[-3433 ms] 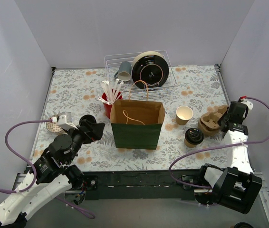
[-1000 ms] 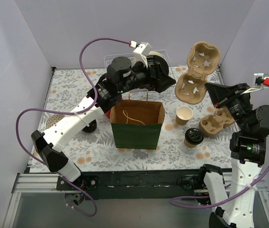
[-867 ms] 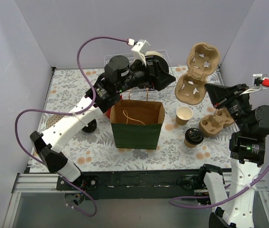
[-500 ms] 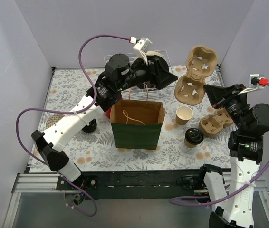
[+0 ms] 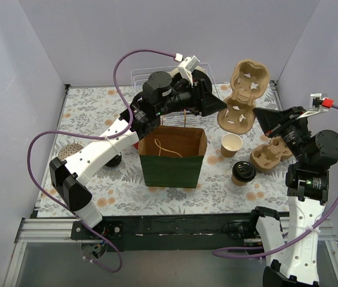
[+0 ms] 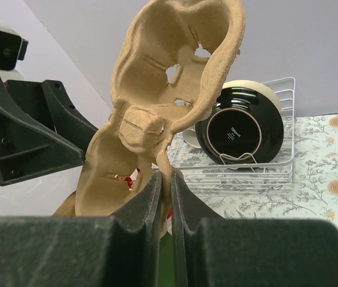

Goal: Pack the takeout coffee

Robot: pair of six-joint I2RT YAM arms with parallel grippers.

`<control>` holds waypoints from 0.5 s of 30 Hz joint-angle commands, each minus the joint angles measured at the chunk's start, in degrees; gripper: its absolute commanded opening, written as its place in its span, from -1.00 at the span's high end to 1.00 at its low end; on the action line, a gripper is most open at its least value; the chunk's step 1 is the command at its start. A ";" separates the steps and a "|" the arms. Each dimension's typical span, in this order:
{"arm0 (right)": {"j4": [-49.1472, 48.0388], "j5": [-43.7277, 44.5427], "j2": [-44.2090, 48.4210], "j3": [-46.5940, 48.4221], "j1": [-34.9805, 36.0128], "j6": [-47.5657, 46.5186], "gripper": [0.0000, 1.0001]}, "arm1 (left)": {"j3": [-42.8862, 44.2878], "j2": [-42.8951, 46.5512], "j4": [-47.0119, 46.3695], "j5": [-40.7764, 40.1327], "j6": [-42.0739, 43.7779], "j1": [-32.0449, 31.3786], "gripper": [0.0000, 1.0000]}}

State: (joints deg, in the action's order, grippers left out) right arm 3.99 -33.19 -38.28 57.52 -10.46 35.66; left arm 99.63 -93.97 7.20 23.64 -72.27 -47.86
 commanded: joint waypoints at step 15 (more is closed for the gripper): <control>5.02 -3.38 -2.31 4.60 0.26 -9.36 0.43 | -4.45 5.29 -5.89 3.08 -2.97 -0.13 1.00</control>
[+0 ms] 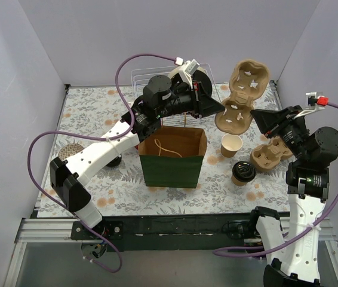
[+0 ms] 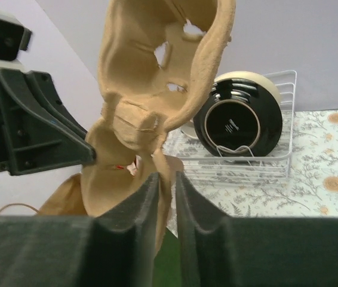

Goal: Pack the takeout coffee

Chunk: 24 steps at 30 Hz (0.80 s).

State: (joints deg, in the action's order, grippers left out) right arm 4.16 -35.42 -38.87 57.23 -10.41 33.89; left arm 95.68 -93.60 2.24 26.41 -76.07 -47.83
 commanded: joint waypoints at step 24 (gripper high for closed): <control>10.27 -7.30 -8.42 16.53 18.50 -51.37 -0.52 | 3.64 10.90 24.65 -9.10 14.19 2.22 1.00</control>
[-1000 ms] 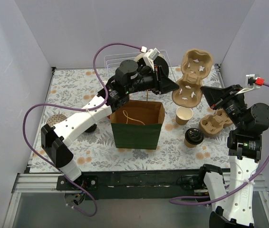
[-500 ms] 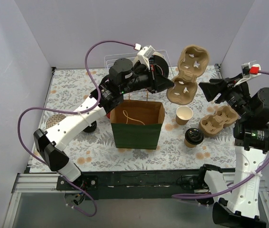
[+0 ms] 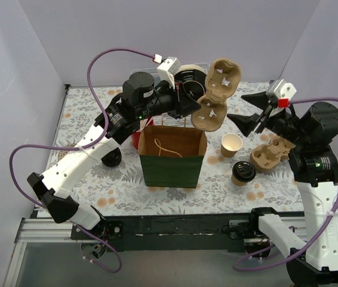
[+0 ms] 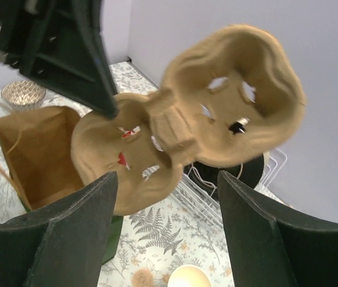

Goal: Pack the takeout coffee

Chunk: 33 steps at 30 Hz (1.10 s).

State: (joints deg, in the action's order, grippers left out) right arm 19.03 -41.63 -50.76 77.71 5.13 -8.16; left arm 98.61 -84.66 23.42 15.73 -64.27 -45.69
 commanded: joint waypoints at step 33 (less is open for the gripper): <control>-8.22 24.56 1.11 -12.94 22.82 -19.78 -0.40 | 6.33 -3.40 10.51 11.17 6.09 0.08 1.00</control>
State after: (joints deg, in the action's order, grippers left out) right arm 13.80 -23.40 -49.63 64.62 25.80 -25.58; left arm 102.19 -88.38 32.75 25.12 -59.59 -45.69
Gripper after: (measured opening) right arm 0.709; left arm 0.034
